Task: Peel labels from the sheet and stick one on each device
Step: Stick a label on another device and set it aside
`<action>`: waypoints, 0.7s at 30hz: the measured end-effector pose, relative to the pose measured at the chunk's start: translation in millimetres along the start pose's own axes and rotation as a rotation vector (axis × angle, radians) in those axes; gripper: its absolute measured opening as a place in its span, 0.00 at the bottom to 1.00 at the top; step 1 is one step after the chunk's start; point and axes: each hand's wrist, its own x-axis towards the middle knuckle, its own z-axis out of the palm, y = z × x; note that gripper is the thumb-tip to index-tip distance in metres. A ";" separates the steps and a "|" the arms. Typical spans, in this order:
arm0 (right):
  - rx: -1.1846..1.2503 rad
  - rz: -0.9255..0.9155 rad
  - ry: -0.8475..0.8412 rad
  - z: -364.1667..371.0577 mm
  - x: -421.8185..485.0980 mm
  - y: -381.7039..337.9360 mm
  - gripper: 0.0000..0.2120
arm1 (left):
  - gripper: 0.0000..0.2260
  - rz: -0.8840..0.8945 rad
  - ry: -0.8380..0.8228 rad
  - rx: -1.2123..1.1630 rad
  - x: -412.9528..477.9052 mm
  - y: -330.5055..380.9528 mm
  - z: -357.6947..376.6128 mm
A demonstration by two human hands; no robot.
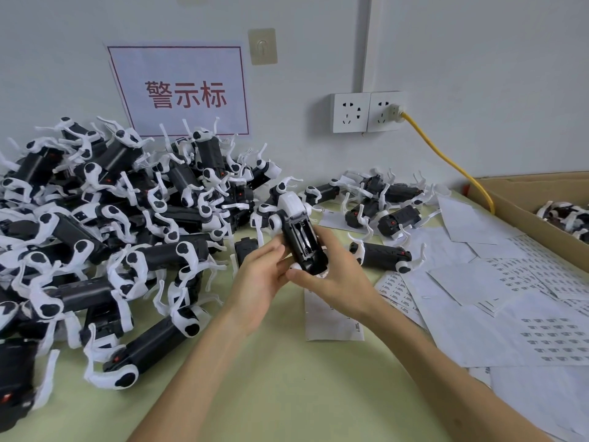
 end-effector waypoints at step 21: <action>0.031 -0.064 0.061 -3.5 -2.4 -6.0 0.22 | 0.12 -0.151 0.066 0.118 -5.1 -1.9 8.0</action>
